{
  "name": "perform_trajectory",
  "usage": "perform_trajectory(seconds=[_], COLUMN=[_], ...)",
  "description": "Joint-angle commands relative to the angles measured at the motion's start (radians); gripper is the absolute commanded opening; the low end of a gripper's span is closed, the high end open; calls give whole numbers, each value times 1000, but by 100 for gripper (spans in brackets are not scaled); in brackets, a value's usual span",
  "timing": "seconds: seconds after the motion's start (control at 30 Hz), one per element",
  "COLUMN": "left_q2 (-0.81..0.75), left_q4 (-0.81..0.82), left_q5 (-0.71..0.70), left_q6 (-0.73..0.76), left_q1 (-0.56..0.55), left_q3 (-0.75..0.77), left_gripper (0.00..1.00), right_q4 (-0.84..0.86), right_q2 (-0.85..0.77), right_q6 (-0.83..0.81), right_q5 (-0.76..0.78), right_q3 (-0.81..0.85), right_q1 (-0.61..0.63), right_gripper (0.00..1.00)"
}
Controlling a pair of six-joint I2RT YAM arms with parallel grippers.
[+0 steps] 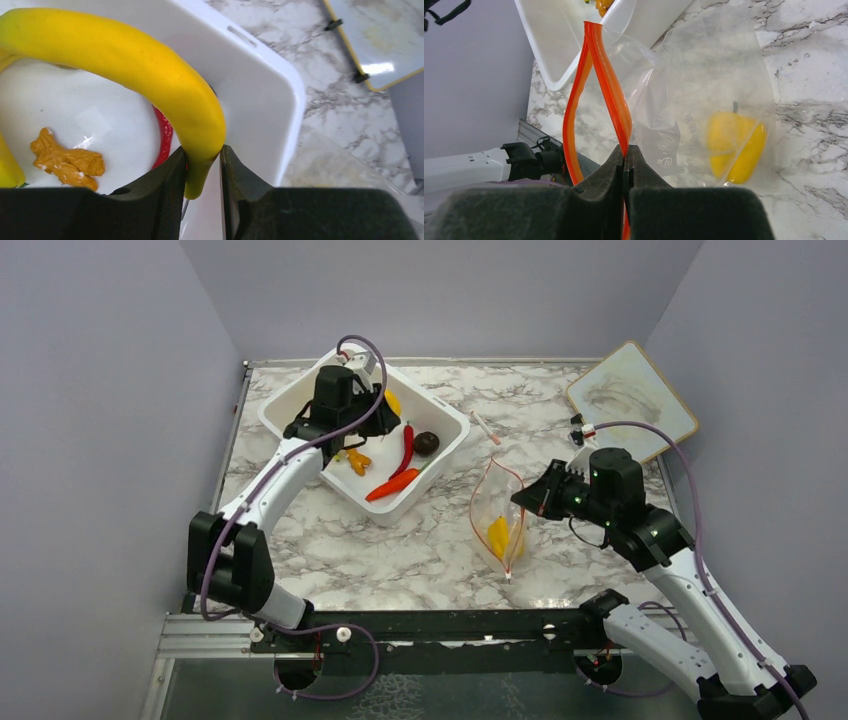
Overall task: Place the food in the zip-top bag and seal the zipper
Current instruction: Pick up the fake fruit from the bin, then place the fake fruit in the zipper food storage bag.
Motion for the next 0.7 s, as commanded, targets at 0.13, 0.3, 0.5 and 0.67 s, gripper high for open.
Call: perform_trajectory(seconds=[0.13, 0.3, 0.5, 0.67], left_q2=[-219, -295, -388, -474], left_q4=[47, 58, 88, 167], left_q5=[224, 366, 472, 518], left_q6=[-78, -149, -245, -375], left_q1=[-9, -19, -68, -100], left_q3=[-98, -149, -187, -232], left_gripper=[0, 0, 0, 0], right_q4=[73, 103, 136, 173], right_q2=[15, 12, 6, 12], right_q6=[43, 79, 122, 158], right_q5=[-47, -67, -75, -77], right_q3=[-19, -42, -71, -91], right_q1=[-3, -3, -3, -3], right_gripper=[1, 1, 1, 1])
